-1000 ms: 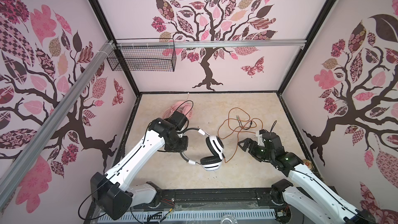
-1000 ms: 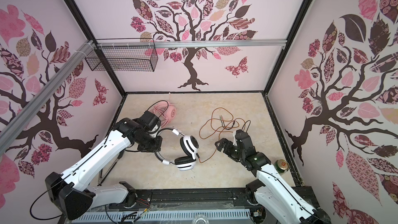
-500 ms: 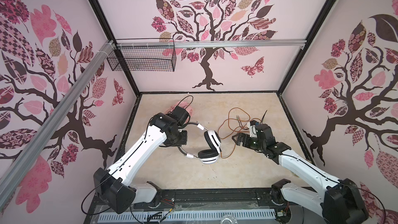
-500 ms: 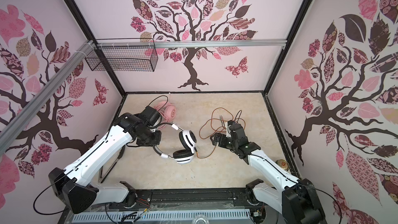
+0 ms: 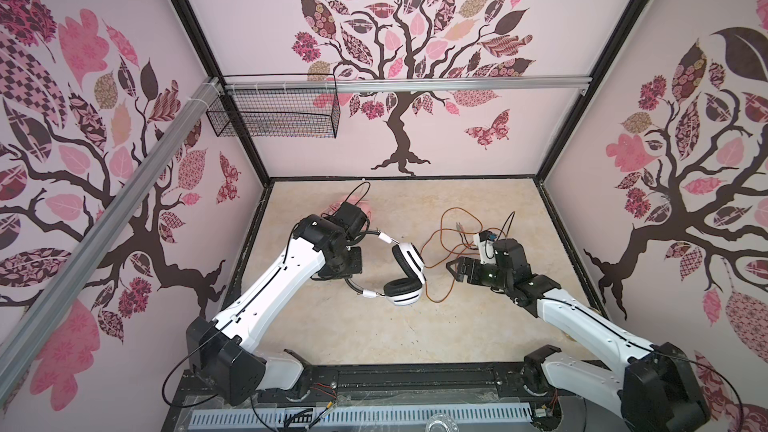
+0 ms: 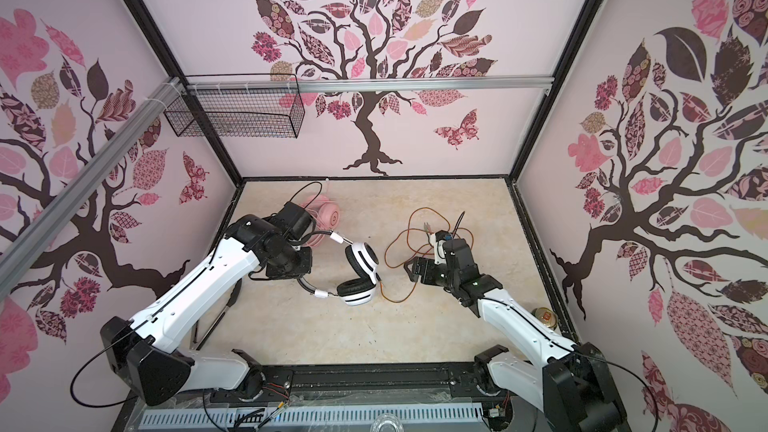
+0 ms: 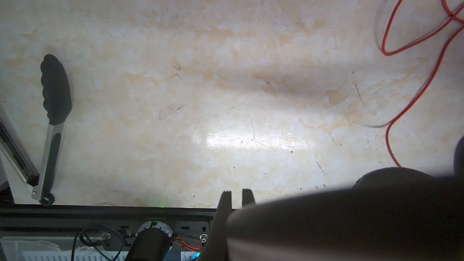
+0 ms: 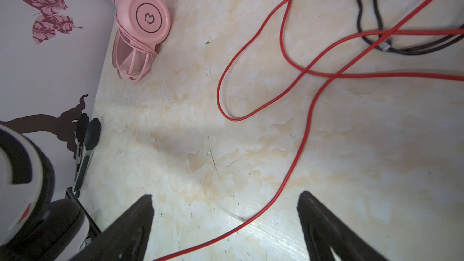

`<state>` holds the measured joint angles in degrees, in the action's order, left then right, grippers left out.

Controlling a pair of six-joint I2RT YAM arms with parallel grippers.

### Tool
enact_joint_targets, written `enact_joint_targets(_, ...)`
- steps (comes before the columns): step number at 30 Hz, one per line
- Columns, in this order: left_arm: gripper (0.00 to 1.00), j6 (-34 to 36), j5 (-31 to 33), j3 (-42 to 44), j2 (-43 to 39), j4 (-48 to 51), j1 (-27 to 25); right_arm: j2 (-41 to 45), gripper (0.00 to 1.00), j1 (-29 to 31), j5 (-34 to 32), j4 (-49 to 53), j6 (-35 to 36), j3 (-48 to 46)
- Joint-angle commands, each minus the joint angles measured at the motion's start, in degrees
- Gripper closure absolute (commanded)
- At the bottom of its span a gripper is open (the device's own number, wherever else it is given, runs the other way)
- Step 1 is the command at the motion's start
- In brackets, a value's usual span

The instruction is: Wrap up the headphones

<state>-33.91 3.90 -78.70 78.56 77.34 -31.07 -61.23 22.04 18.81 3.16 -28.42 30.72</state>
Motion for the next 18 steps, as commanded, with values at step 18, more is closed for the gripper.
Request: enact_joint_targets(18,1.0,-2.2,-8.6,-24.1,2.1,8.2,4.9,37.0,0.19,13.3,-7.9,-18.5,20.3,-24.0)
